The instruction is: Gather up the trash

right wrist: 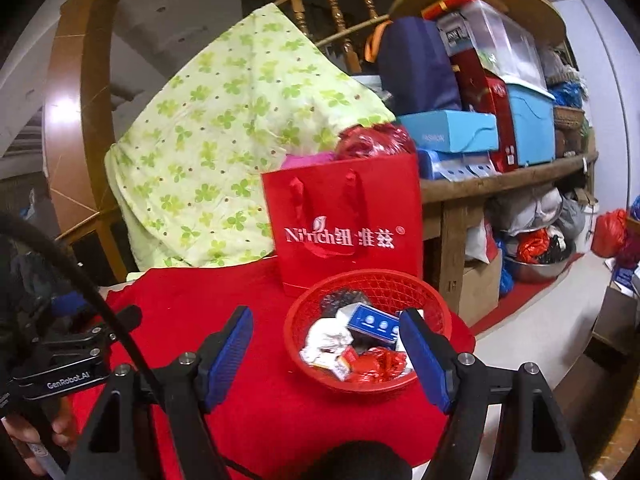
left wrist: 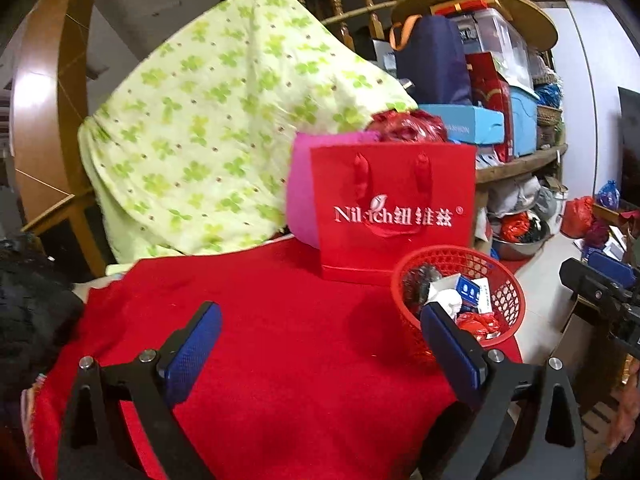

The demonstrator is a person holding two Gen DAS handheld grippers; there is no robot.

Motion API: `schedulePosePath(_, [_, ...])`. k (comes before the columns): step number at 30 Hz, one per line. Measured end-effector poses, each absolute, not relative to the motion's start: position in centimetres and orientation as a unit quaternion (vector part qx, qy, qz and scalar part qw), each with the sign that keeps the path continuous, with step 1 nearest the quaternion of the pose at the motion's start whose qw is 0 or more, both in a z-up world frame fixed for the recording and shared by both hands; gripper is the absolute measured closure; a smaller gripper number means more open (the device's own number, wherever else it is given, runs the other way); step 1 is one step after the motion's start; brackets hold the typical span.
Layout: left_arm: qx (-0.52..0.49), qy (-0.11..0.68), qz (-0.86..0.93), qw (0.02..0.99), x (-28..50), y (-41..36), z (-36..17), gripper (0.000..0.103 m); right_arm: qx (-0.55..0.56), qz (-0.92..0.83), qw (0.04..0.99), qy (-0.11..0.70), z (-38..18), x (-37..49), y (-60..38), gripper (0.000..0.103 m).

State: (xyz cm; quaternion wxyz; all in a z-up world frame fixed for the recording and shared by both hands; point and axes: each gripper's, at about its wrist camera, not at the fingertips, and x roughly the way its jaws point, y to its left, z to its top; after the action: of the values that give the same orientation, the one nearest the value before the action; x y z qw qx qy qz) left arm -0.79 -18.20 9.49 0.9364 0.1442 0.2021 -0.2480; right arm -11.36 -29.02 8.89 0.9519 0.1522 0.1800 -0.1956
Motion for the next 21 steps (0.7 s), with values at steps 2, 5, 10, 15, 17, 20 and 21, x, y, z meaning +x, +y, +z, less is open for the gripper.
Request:
schedulePosePath(2, [0.145,0.191,-0.239,0.941,-1.4,-17.4,10.3,0.004,0.149,-0.198,0.952,0.178,9.7,-11.8,-28.2,0.025])
schedulePosePath(5, [0.144,0.175,-0.226,0.947,-2.4,-16.4,11.2,0.004,0.154,-0.197,0.952,0.176,10.5,-12.6,-27.4,0.025])
schedulePosePath(10, [0.145,0.163,-0.218,0.951,-3.7,-15.3,12.2,0.003,0.161,-0.199,0.952,0.166,11.5,-13.8,-26.2,0.025])
schedulePosePath(15, [0.141,0.160,-0.212,0.954,-4.4,-14.7,12.7,0.003,0.172,-0.201,0.952,0.152,12.0,-14.5,-25.9,0.025])
schedulePosePath(17, [0.140,0.156,-0.209,0.955,-4.8,-14.6,13.0,0.003,0.171,-0.207,0.952,0.146,12.1,-14.7,-25.8,0.025])
schedulePosePath(20, [0.142,0.148,-0.205,0.957,-5.1,-14.4,13.2,0.003,0.156,-0.224,0.951,0.146,12.2,-14.6,-25.5,0.025])
schedulePosePath(21, [0.143,0.147,-0.202,0.958,-5.2,-14.4,13.3,0.003,0.152,-0.229,0.950,0.146,12.1,-14.6,-25.5,0.025])
